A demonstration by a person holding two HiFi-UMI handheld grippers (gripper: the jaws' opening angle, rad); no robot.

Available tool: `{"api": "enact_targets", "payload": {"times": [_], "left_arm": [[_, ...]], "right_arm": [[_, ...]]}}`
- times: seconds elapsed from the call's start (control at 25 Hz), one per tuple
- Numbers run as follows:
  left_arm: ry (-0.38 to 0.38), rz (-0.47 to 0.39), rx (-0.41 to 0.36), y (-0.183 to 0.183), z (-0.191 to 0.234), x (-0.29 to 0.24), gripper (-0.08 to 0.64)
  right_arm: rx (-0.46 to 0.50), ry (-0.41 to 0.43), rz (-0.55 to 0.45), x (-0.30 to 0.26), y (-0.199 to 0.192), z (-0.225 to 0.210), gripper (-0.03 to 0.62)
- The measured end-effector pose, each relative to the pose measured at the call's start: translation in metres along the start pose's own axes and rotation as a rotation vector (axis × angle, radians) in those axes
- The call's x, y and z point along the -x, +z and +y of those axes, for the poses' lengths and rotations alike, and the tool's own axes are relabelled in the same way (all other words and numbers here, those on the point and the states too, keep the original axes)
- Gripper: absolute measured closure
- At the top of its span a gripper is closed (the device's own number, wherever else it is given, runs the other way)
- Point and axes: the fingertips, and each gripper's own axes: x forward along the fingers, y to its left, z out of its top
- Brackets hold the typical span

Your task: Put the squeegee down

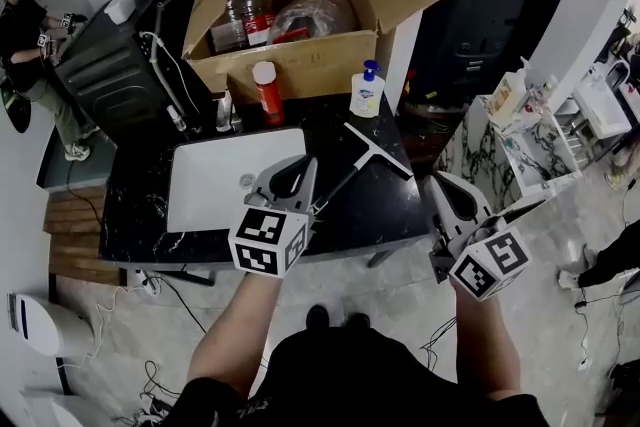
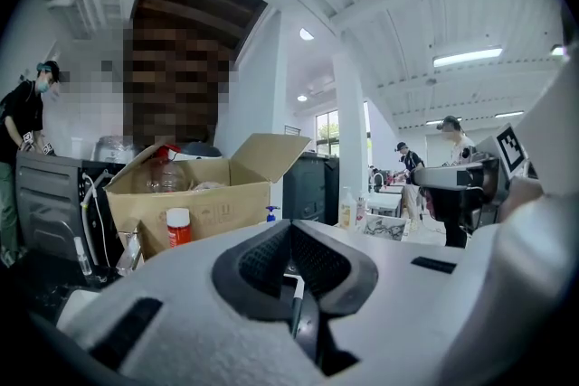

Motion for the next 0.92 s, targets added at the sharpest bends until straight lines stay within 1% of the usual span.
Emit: {"api": "enact_targets", "payload": {"times": [0.08, 0.32, 0.92], "left_arm": [[-0.002, -0.002, 0.0, 0.001, -0.001, 0.002, 0.554], [-0.001, 0.008, 0.001, -0.004, 0.001, 0.003, 0.554], [0.013, 0.014, 0.016, -0.009, 0.014, 0.009, 0.554]], "right_arm": [[0.007, 0.004, 0.009, 0.001, -0.004, 0.003, 0.589], [-0.017, 0.011, 0.034, 0.001, -0.019, 0.006, 0.589], [-0.014, 0.008, 0.034, -0.004, -0.019, 0.005, 0.591]]}}
